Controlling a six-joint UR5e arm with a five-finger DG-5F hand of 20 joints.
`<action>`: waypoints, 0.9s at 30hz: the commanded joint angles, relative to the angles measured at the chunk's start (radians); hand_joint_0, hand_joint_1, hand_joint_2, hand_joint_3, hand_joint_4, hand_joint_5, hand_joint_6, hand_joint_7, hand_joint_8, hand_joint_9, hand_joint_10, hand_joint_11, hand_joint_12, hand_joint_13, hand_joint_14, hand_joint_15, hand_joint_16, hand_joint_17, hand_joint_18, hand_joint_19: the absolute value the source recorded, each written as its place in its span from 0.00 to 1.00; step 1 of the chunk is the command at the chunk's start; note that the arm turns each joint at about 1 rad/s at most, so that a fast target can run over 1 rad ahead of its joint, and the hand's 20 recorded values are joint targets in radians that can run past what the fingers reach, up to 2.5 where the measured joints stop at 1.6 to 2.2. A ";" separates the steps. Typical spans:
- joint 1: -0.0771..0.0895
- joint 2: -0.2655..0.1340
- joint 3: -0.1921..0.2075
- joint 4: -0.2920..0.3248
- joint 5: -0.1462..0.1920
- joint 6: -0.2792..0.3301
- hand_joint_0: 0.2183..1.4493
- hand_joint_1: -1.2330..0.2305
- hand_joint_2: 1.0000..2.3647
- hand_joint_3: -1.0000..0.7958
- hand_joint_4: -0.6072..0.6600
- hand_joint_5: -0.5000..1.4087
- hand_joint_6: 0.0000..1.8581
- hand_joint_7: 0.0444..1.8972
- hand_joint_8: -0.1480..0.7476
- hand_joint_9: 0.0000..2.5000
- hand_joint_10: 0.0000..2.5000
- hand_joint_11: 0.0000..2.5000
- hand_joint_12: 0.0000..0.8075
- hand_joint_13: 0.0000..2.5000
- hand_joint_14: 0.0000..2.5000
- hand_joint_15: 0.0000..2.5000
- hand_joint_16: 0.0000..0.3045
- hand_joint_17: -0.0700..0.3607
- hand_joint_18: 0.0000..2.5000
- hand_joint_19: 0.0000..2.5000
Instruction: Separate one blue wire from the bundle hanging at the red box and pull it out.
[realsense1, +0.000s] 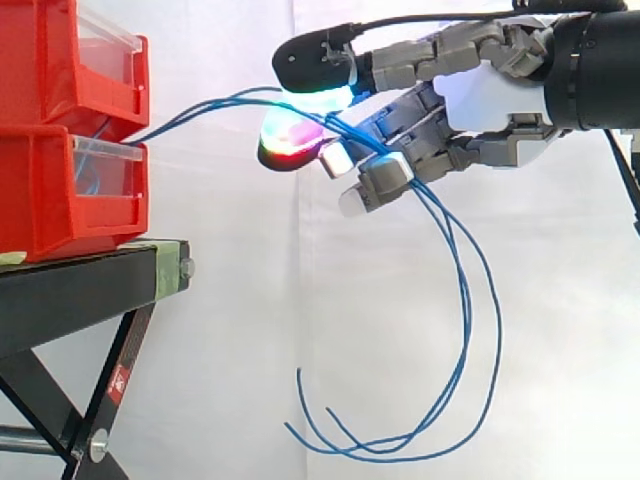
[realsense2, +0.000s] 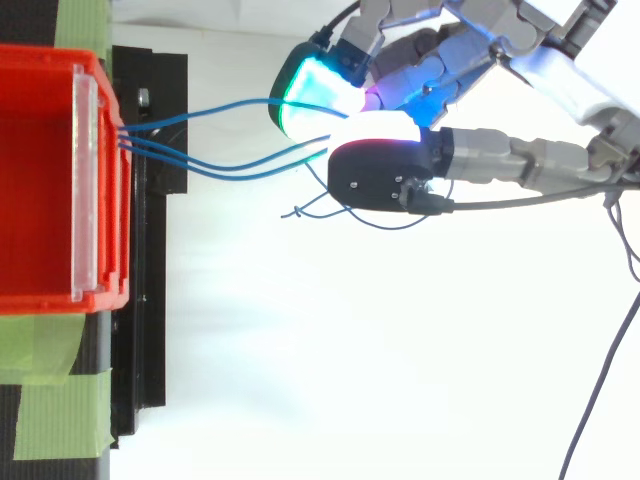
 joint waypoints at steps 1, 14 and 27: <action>0.000 0.000 0.000 0.000 0.003 0.039 0.32 0.35 0.01 0.47 0.59 0.17 0.48 0.41 0.58 0.45 0.01 0.42 0.50 0.53 0.00 0.55 0.18 0.44 0.29 0.15; 0.003 -0.002 0.000 -0.049 -0.002 0.194 0.33 0.28 0.01 0.48 0.61 0.16 0.48 0.41 0.56 0.42 0.01 0.42 0.50 0.51 0.00 0.56 0.18 0.45 0.28 0.15; 0.003 0.000 -0.002 -0.051 -0.002 0.203 0.35 0.27 0.01 0.48 0.60 0.16 0.48 0.41 0.55 0.40 0.01 0.42 0.47 0.50 0.00 0.58 0.17 0.44 0.27 0.15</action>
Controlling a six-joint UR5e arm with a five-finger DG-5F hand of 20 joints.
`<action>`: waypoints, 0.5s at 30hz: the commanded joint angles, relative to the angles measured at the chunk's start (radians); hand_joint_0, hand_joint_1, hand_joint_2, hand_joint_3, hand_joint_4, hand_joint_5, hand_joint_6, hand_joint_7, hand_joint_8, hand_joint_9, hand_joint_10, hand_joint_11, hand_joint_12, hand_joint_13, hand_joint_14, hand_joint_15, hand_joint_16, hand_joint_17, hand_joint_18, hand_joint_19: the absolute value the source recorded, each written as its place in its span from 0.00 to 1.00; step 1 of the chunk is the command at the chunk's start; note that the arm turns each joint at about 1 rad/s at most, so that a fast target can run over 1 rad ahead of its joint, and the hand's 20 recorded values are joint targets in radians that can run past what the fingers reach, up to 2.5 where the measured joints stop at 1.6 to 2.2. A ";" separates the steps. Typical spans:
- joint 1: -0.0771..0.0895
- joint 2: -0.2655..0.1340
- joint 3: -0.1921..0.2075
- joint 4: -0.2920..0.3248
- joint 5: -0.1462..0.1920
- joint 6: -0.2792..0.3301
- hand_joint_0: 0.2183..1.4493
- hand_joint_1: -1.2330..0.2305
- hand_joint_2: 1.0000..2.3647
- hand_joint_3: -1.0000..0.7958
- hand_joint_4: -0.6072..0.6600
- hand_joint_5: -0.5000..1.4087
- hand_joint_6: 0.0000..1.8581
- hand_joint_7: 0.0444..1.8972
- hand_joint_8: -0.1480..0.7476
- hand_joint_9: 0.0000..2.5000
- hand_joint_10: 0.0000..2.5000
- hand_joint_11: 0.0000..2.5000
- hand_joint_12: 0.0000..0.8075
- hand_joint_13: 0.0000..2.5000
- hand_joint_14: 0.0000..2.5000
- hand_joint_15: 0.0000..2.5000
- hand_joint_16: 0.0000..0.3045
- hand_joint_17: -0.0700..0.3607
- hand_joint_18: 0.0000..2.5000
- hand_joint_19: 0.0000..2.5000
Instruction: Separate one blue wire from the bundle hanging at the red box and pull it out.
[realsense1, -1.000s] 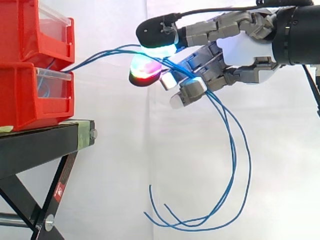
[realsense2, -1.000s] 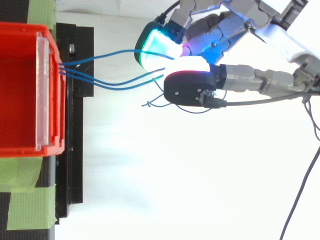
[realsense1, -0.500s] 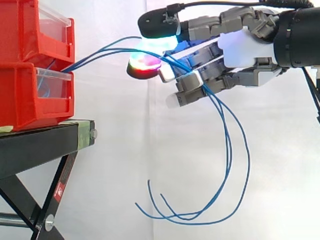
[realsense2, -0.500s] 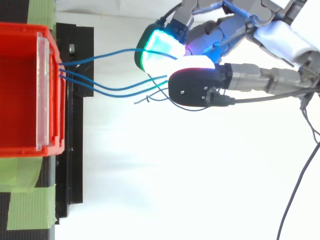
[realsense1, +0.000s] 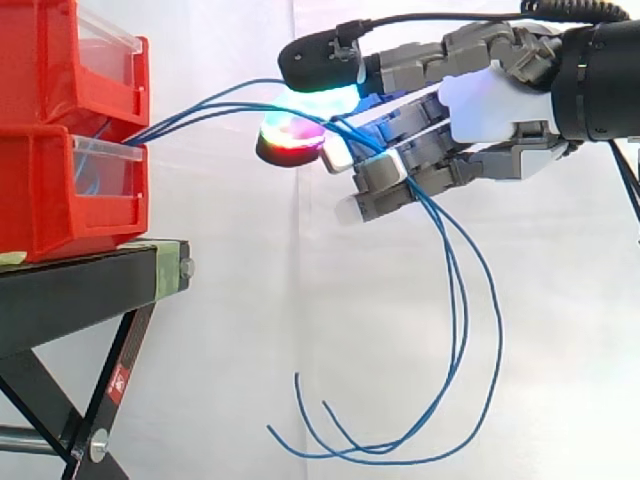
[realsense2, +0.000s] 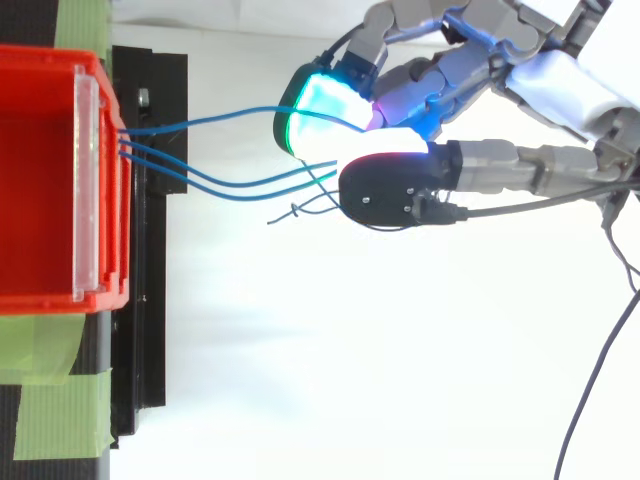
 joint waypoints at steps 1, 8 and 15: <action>0.000 0.001 0.000 0.000 0.000 0.002 0.35 0.27 0.01 0.49 0.61 0.15 0.48 0.41 0.54 0.40 0.01 0.43 0.47 0.50 0.00 0.58 0.17 0.44 0.27 0.15; 0.000 0.001 0.000 0.000 0.000 0.005 0.37 0.24 0.01 0.50 0.63 0.15 0.48 0.41 0.53 0.38 0.01 0.43 0.47 0.49 0.00 0.59 0.17 0.44 0.27 0.14; 0.000 0.001 0.000 0.000 0.000 0.008 0.36 0.22 0.01 0.49 0.63 0.14 0.48 0.41 0.53 0.35 0.01 0.42 0.46 0.46 0.00 0.61 0.17 0.44 0.26 0.14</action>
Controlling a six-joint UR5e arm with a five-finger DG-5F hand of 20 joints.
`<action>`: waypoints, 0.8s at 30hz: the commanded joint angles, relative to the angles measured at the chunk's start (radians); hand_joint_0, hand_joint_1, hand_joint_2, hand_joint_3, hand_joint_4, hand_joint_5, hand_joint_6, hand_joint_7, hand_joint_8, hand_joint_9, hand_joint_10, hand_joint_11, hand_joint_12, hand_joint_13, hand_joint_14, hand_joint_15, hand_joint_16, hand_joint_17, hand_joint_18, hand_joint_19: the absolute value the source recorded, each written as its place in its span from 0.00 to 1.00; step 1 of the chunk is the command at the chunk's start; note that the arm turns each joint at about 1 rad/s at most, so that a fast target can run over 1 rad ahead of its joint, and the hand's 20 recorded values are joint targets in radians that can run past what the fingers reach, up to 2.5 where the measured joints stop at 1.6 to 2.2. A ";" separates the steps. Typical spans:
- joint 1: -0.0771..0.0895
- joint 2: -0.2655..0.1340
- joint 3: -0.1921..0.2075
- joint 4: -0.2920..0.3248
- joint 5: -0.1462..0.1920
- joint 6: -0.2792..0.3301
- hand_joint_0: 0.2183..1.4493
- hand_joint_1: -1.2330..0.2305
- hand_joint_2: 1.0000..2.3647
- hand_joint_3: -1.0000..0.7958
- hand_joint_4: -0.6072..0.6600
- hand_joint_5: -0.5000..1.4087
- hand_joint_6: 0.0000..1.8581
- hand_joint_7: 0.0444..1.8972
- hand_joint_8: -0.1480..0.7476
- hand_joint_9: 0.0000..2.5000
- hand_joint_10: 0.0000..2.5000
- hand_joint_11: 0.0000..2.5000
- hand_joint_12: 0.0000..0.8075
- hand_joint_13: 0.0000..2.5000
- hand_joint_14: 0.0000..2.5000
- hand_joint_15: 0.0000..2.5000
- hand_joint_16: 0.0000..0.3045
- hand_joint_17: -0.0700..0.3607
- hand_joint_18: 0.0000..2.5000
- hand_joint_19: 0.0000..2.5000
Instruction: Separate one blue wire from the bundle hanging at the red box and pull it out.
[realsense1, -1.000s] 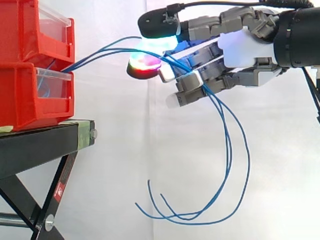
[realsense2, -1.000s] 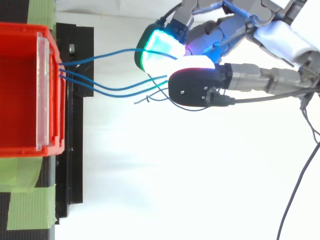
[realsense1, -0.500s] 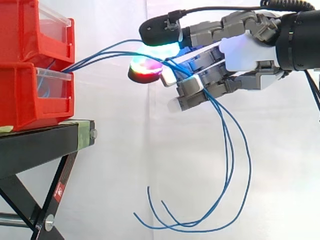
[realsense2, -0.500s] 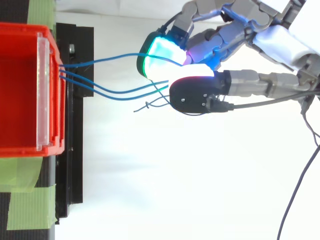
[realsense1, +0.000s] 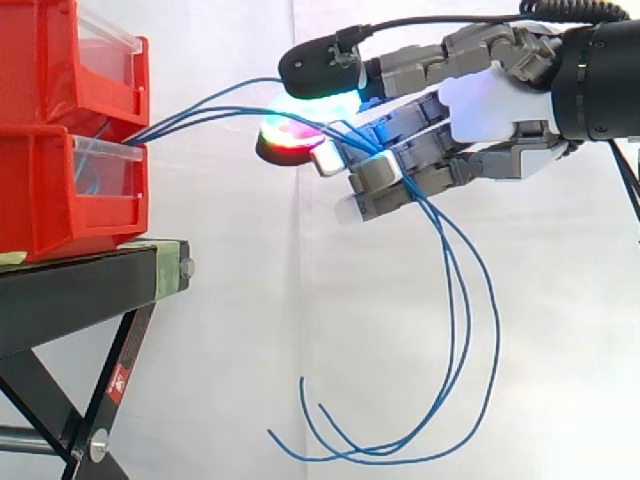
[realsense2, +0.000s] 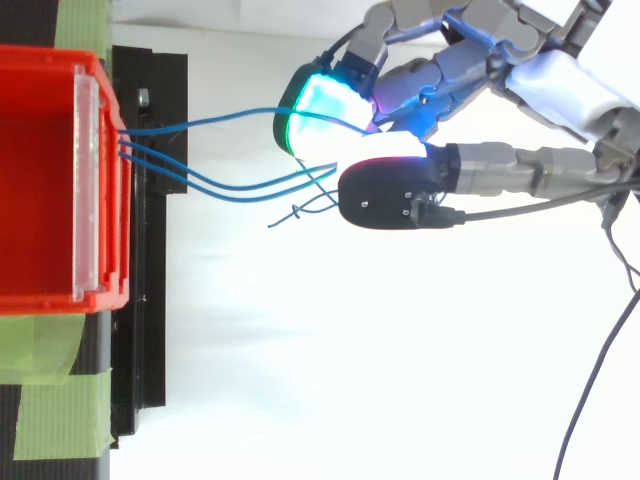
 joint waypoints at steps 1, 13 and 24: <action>0.000 -0.001 0.000 0.000 0.000 0.004 0.37 0.22 0.01 0.48 0.63 0.14 0.48 0.42 0.53 0.35 0.01 0.42 0.46 0.46 0.00 0.61 0.17 0.44 0.26 0.13; 0.000 0.000 0.000 0.000 0.000 0.008 0.36 0.17 0.01 0.42 0.65 0.14 0.48 0.41 0.52 0.32 0.01 0.42 0.47 0.45 0.00 0.64 0.18 0.45 0.27 0.13; -0.002 -0.001 0.000 0.000 0.000 0.010 0.26 0.25 0.00 0.28 0.65 0.14 0.47 0.41 0.53 0.34 0.01 0.42 0.48 0.45 0.00 0.63 0.19 0.46 0.25 0.15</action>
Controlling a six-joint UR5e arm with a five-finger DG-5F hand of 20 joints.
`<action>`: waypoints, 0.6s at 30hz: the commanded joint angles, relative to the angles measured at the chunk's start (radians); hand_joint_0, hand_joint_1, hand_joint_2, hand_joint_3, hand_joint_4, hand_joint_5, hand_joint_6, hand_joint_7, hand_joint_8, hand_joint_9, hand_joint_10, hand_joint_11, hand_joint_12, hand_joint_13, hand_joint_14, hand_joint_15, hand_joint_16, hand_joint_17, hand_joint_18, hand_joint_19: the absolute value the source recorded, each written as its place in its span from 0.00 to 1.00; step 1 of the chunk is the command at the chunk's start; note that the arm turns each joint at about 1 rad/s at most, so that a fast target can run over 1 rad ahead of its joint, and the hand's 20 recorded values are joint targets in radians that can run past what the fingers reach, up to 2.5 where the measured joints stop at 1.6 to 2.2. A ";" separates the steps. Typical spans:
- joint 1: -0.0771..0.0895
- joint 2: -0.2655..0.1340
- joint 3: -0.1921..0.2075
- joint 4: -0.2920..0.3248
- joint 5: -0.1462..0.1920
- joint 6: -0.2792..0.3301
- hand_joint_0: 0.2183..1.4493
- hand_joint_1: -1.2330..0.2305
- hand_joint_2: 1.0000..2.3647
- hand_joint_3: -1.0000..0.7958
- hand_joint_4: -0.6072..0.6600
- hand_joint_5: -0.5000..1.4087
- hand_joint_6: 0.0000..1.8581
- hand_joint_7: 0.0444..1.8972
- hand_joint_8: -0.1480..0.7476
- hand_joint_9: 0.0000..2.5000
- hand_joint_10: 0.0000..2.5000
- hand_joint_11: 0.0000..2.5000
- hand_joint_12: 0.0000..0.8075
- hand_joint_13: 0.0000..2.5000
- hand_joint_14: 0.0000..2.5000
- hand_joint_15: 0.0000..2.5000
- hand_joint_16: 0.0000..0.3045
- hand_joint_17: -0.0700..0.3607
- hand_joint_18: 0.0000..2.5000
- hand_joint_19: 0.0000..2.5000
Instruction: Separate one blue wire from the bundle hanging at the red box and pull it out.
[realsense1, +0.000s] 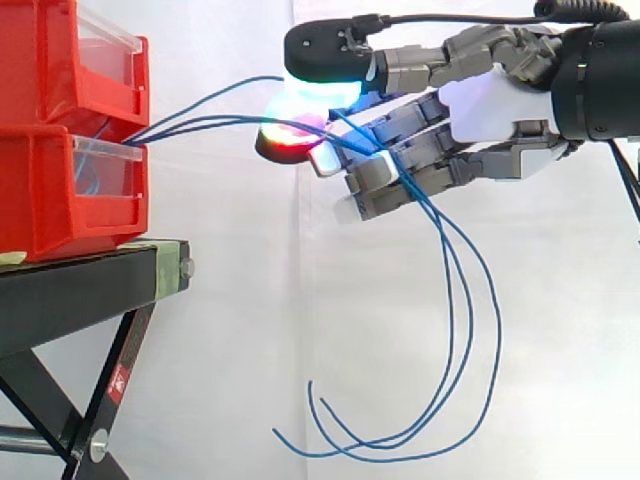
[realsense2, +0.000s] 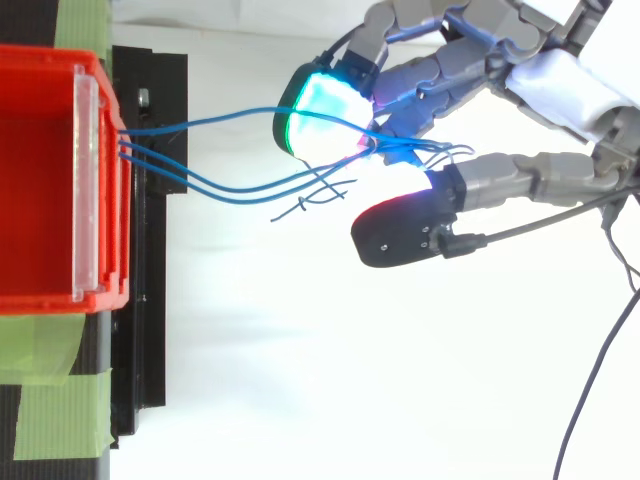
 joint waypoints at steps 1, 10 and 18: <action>-0.001 -0.001 0.000 0.000 0.000 -0.001 0.27 0.27 0.00 0.30 0.64 0.15 0.47 0.41 0.53 0.35 0.01 0.42 0.47 0.45 0.00 0.63 0.18 0.45 0.25 0.16; -0.001 0.000 0.000 0.000 0.000 0.000 0.33 0.31 0.01 0.41 0.61 0.15 0.48 0.40 0.53 0.37 0.01 0.43 0.46 0.47 0.00 0.62 0.17 0.43 0.27 0.16; 0.001 0.000 0.000 0.000 0.000 -0.001 0.35 0.30 0.01 0.44 0.60 0.16 0.48 0.41 0.52 0.37 0.01 0.42 0.45 0.47 0.00 0.62 0.17 0.43 0.27 0.15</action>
